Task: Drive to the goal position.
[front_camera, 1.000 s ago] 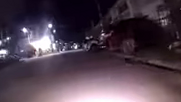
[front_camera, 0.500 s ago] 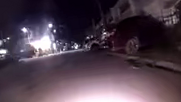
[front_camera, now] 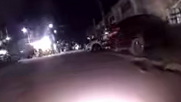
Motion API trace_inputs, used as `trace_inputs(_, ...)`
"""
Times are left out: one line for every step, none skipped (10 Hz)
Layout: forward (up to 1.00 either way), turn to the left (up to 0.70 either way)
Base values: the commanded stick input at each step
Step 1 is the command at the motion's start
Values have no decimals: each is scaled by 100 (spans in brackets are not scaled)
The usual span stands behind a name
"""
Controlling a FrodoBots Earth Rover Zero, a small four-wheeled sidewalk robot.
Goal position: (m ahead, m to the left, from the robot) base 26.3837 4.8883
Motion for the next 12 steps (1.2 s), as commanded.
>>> trace_inputs(70,0)
trace_inputs(70,0)
trace_inputs(70,0)
trace_inputs(70,5)
trace_inputs(70,22)
trace_inputs(70,31)
trace_inputs(70,9)
trace_inputs(70,2)
trace_inputs(70,0)
trace_inputs(70,0)
trace_inputs(70,0)
trace_inputs(70,0)
